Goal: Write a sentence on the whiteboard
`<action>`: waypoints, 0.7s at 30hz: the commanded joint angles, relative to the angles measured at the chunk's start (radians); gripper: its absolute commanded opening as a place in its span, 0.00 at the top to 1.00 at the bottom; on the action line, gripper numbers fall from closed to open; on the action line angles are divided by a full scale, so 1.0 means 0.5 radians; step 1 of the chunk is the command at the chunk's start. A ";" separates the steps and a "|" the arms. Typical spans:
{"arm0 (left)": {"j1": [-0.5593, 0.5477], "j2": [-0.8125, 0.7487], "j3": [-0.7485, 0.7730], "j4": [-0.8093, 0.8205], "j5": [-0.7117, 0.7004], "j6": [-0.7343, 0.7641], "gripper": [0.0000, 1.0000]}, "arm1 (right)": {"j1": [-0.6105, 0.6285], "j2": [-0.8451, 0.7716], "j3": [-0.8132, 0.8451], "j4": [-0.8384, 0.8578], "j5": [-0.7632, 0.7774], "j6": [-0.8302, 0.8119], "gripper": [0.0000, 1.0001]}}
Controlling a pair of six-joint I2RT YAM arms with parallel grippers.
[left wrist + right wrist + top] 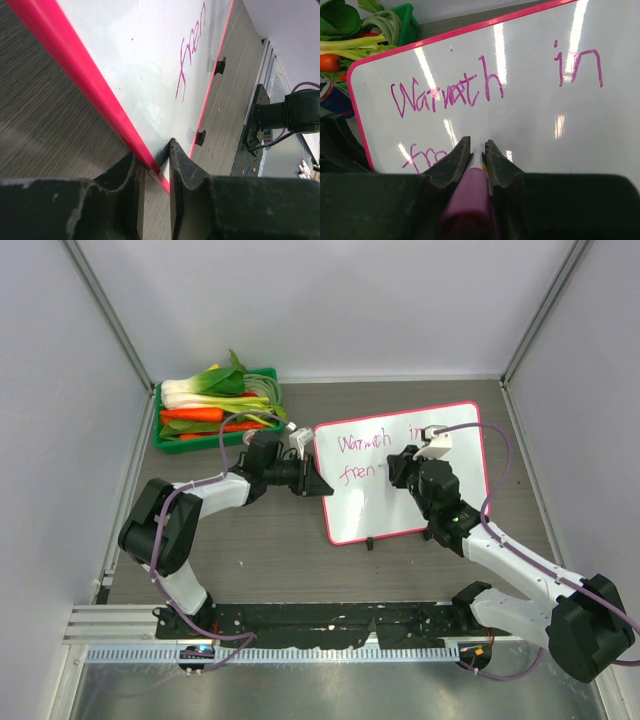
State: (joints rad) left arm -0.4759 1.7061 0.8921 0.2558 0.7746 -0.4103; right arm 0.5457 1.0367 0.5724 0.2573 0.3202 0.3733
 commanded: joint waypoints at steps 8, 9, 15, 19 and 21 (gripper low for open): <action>-0.051 0.088 -0.029 -0.196 -0.218 0.259 1.00 | -0.008 0.004 0.039 0.044 -0.073 0.014 0.99; -0.051 0.085 -0.029 -0.196 -0.215 0.259 1.00 | -0.008 -0.002 0.027 0.044 -0.082 0.008 0.99; -0.051 0.085 -0.029 -0.196 -0.215 0.259 1.00 | -0.011 -0.018 0.006 -0.008 -0.107 0.008 0.99; -0.051 0.085 -0.032 -0.196 -0.215 0.259 1.00 | -0.011 -0.033 -0.013 -0.033 -0.116 0.005 0.99; -0.051 0.085 -0.032 -0.196 -0.215 0.259 1.00 | -0.011 -0.039 -0.016 -0.048 -0.116 0.011 0.99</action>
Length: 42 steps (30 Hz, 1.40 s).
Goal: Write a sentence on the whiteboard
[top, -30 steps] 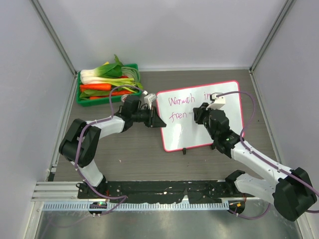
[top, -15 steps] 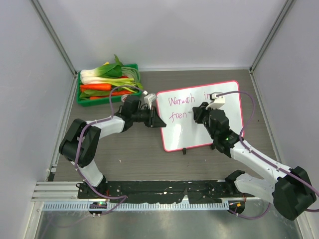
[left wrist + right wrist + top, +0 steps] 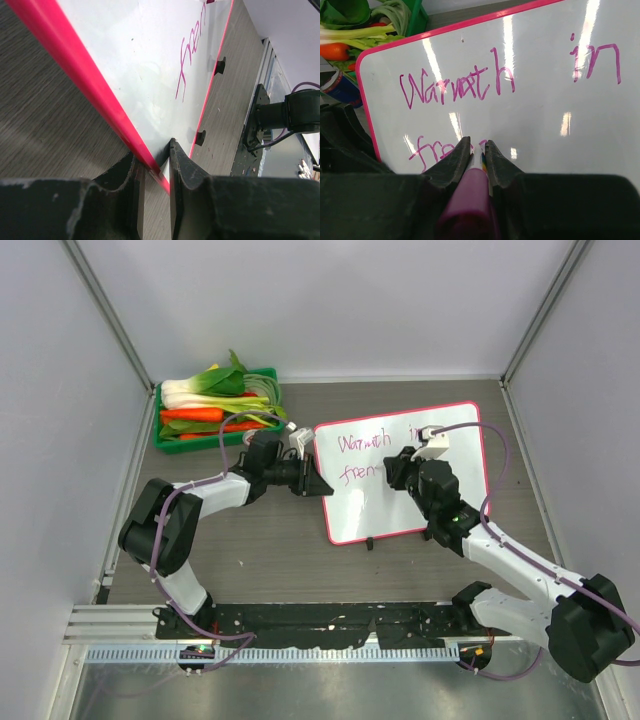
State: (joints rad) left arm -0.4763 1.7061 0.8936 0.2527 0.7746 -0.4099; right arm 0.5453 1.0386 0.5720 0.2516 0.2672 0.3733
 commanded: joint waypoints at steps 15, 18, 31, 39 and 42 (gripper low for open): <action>-0.054 0.091 -0.035 -0.189 -0.215 0.258 1.00 | -0.011 -0.107 -0.049 -0.123 0.021 -0.004 0.99; -0.054 0.091 -0.035 -0.189 -0.215 0.258 1.00 | -0.011 -0.101 -0.046 -0.117 0.055 -0.001 0.98; -0.057 0.085 -0.032 -0.193 -0.218 0.261 1.00 | -0.011 -0.074 0.062 -0.104 0.110 -0.001 0.98; -0.057 0.085 -0.032 -0.192 -0.218 0.261 1.00 | -0.011 -0.141 0.089 0.018 0.082 0.030 0.98; -0.057 0.088 -0.032 -0.189 -0.218 0.261 1.00 | -0.011 -0.108 0.135 0.031 0.098 0.027 0.99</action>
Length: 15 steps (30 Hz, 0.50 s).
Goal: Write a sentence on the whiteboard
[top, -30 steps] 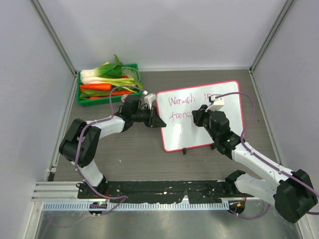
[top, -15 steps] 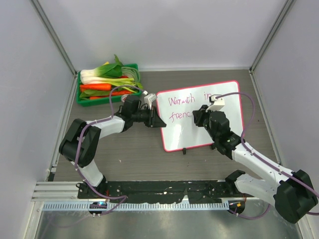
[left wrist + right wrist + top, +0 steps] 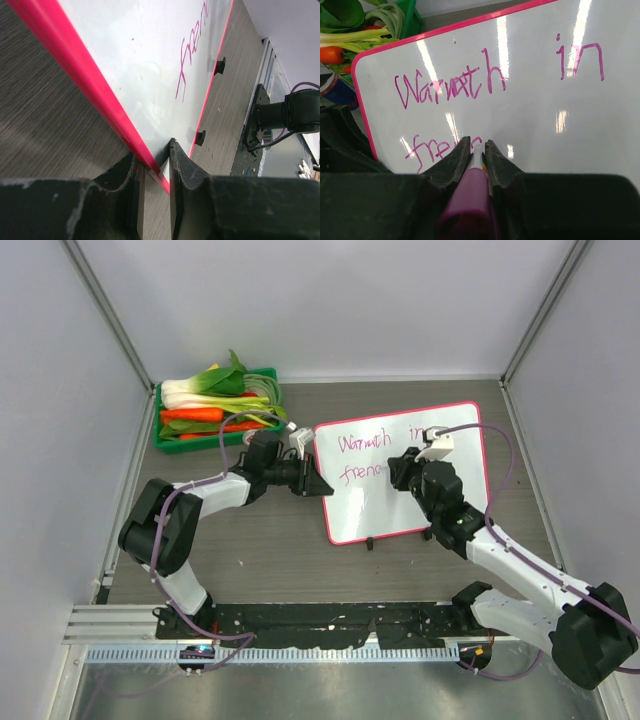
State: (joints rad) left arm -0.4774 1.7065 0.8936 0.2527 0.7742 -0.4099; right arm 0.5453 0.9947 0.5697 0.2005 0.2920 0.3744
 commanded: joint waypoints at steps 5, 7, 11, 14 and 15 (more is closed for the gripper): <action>-0.055 0.084 -0.032 -0.193 -0.217 0.264 1.00 | -0.014 0.087 0.213 0.145 0.097 0.021 0.99; -0.055 0.084 -0.032 -0.193 -0.217 0.264 1.00 | -0.011 0.112 0.223 0.164 0.115 0.040 0.99; -0.055 0.084 -0.032 -0.196 -0.214 0.264 1.00 | -0.020 0.155 0.235 0.170 0.143 0.040 0.99; -0.055 0.084 -0.032 -0.193 -0.217 0.264 1.00 | -0.017 0.164 0.226 0.161 0.158 0.043 0.99; -0.055 0.084 -0.029 -0.193 -0.217 0.264 1.00 | -0.020 0.164 0.211 0.161 0.168 0.040 0.98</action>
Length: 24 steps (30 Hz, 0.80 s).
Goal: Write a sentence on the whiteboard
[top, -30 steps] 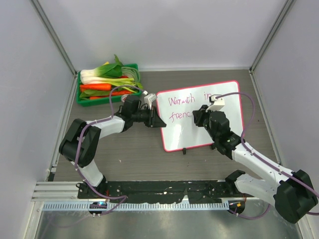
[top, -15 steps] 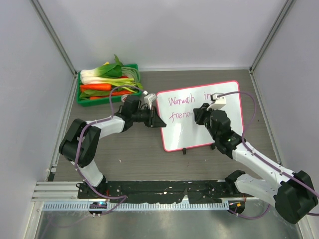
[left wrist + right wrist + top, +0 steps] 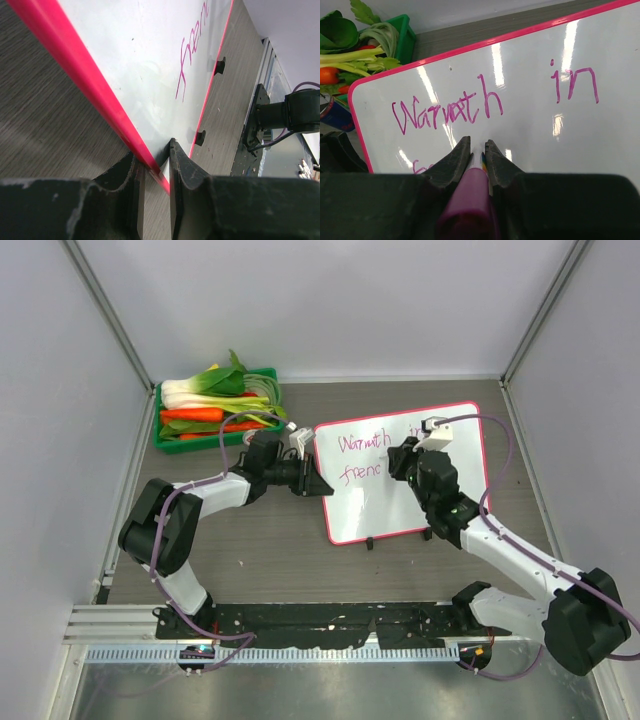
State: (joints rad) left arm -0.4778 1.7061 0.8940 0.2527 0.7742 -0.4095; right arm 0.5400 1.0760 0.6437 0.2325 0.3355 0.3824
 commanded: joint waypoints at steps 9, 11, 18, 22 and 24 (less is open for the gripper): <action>-0.054 0.085 -0.030 -0.199 -0.217 0.267 1.00 | -0.018 0.005 -0.014 0.053 0.047 0.036 0.99; -0.057 0.088 -0.033 -0.196 -0.217 0.267 1.00 | -0.022 -0.010 -0.030 0.035 0.035 0.033 0.98; -0.054 0.088 -0.033 -0.199 -0.220 0.267 1.00 | -0.022 -0.059 -0.066 -0.017 0.007 0.030 0.99; -0.054 0.085 -0.030 -0.199 -0.220 0.267 1.00 | -0.021 -0.078 -0.088 -0.045 -0.008 0.033 0.99; -0.054 0.082 -0.033 -0.196 -0.223 0.267 1.00 | -0.022 -0.084 -0.100 -0.048 -0.014 0.030 0.99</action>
State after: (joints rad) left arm -0.4778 1.7061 0.8940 0.2520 0.7727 -0.4080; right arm 0.5343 1.0565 0.6079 0.2276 0.3298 0.3962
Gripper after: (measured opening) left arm 0.226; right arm 0.214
